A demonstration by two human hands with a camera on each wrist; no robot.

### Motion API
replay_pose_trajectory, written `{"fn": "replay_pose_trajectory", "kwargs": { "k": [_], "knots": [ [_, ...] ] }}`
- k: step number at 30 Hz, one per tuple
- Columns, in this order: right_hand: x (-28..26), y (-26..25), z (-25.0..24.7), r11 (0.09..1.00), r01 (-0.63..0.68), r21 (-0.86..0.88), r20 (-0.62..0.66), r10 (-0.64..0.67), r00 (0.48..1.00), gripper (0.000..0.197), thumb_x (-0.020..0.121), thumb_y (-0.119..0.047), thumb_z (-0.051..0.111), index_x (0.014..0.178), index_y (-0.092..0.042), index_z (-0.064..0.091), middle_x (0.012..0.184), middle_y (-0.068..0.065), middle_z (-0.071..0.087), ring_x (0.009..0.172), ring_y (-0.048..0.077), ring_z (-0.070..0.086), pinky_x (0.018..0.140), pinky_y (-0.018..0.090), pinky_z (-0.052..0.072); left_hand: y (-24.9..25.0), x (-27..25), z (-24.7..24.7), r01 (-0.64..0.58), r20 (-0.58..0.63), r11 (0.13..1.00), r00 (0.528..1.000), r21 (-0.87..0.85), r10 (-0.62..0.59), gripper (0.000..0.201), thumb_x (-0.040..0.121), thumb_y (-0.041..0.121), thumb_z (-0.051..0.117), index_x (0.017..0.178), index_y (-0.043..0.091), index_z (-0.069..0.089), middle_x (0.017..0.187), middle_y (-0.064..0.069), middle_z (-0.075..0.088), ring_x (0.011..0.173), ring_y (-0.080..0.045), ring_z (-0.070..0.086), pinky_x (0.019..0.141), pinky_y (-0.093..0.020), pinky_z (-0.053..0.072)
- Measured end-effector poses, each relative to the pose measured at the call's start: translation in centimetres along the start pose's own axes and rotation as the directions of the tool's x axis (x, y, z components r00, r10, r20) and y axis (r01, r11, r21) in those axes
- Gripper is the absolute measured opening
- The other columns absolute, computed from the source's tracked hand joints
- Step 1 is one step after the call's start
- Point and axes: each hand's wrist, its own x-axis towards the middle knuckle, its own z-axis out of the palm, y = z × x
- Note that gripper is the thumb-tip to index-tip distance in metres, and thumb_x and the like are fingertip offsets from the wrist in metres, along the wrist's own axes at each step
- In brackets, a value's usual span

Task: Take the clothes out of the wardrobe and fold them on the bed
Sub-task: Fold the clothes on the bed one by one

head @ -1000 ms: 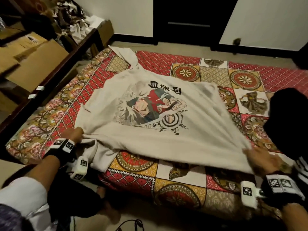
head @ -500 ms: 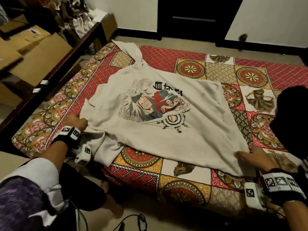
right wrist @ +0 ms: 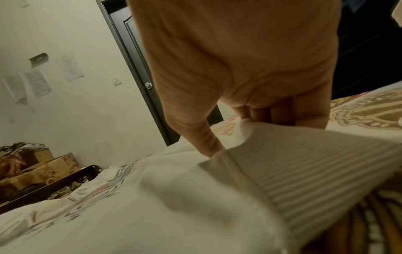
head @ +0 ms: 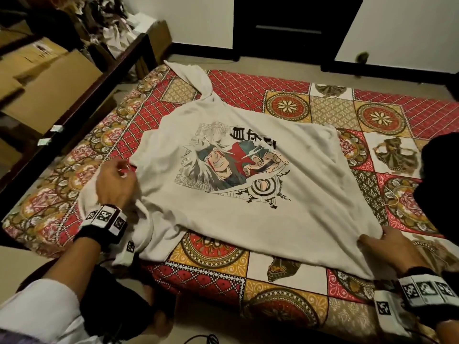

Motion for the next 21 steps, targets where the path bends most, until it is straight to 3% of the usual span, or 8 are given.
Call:
{"fn": "replay_pose_trajectory", "kwargs": {
  "k": [3, 6, 9, 11, 13, 16, 19, 21],
  "knots": [
    [1.0, 0.3, 0.6, 0.999, 0.001, 0.050, -0.052, 0.001, 0.999, 0.036, 0.073, -0.048, 0.071, 0.085, -0.015, 0.065, 0.083, 0.011, 0.072, 0.076, 0.033, 0.066, 0.079, 0.046, 0.056, 0.9, 1.1, 2.8, 0.256, 0.311, 0.965, 0.923, -0.061, -0.225, 0.043, 0.085, 0.050, 0.070, 0.104, 0.012, 0.063, 0.103, -0.010, 0.067, 0.094, -0.030, 0.061, 0.081, -0.039, 0.047],
    [2.1, 0.9, 1.3, 0.998, -0.013, 0.057, -0.087, 0.018, 0.996, 0.057, 0.064, -0.068, 0.052, 0.087, -0.018, 0.066, 0.077, 0.005, 0.073, 0.072, 0.030, 0.067, 0.078, 0.044, 0.057, 0.8, 1.6, 4.0, 0.433, 0.441, 0.880, 0.840, -0.195, -0.316, 0.039, 0.081, 0.039, 0.076, 0.098, 0.004, 0.070, 0.086, -0.010, 0.072, 0.071, -0.026, 0.066, 0.060, -0.032, 0.049],
    [2.3, -0.4, 1.7, 0.999, -0.007, 0.049, -0.120, 0.013, 0.993, 0.058, 0.072, -0.072, 0.052, 0.096, -0.019, 0.061, 0.081, 0.005, 0.071, 0.072, 0.030, 0.066, 0.076, 0.046, 0.058, 0.0, 2.3, 4.5, 0.512, 0.489, 0.821, 0.800, -0.252, -0.348, 0.020, 0.081, 0.019, 0.073, 0.094, 0.004, 0.072, 0.086, -0.014, 0.072, 0.068, -0.027, 0.065, 0.064, -0.034, 0.052],
    [1.5, -1.9, 1.8, 0.998, -0.021, 0.062, -0.160, 0.031, 0.987, 0.050, 0.077, -0.066, 0.057, 0.094, -0.018, 0.060, 0.082, 0.007, 0.069, 0.072, 0.032, 0.065, 0.072, 0.044, 0.056, 0.6, 3.0, 4.5, 0.515, 0.491, 0.824, 0.795, -0.235, -0.357, 0.005, 0.082, 0.011, 0.071, 0.083, 0.008, 0.067, 0.081, -0.017, 0.064, 0.060, -0.030, 0.057, 0.056, -0.027, 0.047],
    [0.8, -3.1, 1.8, 0.993, -0.027, 0.117, -0.229, 0.053, 0.972, 0.041, 0.081, -0.057, 0.063, 0.092, -0.017, 0.059, 0.087, 0.012, 0.069, 0.076, 0.036, 0.064, 0.071, 0.043, 0.054, 1.2, 4.0, 4.4, 0.513, 0.433, 0.832, 0.812, -0.211, -0.391, 0.015, 0.081, 0.005, 0.069, 0.073, 0.012, 0.058, 0.072, -0.013, 0.053, 0.053, -0.026, 0.044, 0.042, -0.018, 0.036],
    [0.3, -3.9, 2.2, 0.987, -0.028, 0.157, -0.260, 0.068, 0.963, 0.034, 0.082, -0.045, 0.062, 0.098, -0.015, 0.060, 0.094, 0.016, 0.070, 0.081, 0.038, 0.063, 0.076, 0.044, 0.054, 1.9, 5.3, 3.7, 0.598, 0.388, 0.768, 0.779, -0.228, -0.492, 0.015, 0.077, 0.001, 0.065, 0.070, 0.010, 0.056, 0.062, -0.012, 0.050, 0.052, -0.026, 0.046, 0.050, -0.024, 0.040],
    [-0.2, -3.9, 2.4, 0.982, -0.072, 0.174, -0.270, 0.118, 0.956, 0.031, 0.080, -0.035, 0.059, 0.104, -0.016, 0.059, 0.097, 0.015, 0.069, 0.083, 0.038, 0.063, 0.080, 0.047, 0.056, 1.4, 6.0, 3.3, 0.613, 0.415, 0.777, 0.750, -0.144, -0.515, 0.031, 0.077, 0.000, 0.060, 0.046, 0.004, 0.058, 0.032, -0.014, 0.039, 0.022, -0.021, 0.036, 0.040, -0.024, 0.040],
    [-0.4, -4.2, 2.4, 0.986, -0.085, 0.146, -0.272, 0.123, 0.954, 0.030, 0.082, -0.028, 0.060, 0.109, -0.015, 0.056, 0.103, 0.019, 0.068, 0.089, 0.041, 0.063, 0.084, 0.048, 0.055, 1.3, 6.3, 2.8, 0.636, 0.460, 0.762, 0.716, -0.122, -0.524, 0.024, 0.074, -0.005, 0.060, 0.052, 0.003, 0.054, 0.040, -0.013, 0.040, 0.023, -0.019, 0.036, 0.045, -0.030, 0.043]
  ]
}}
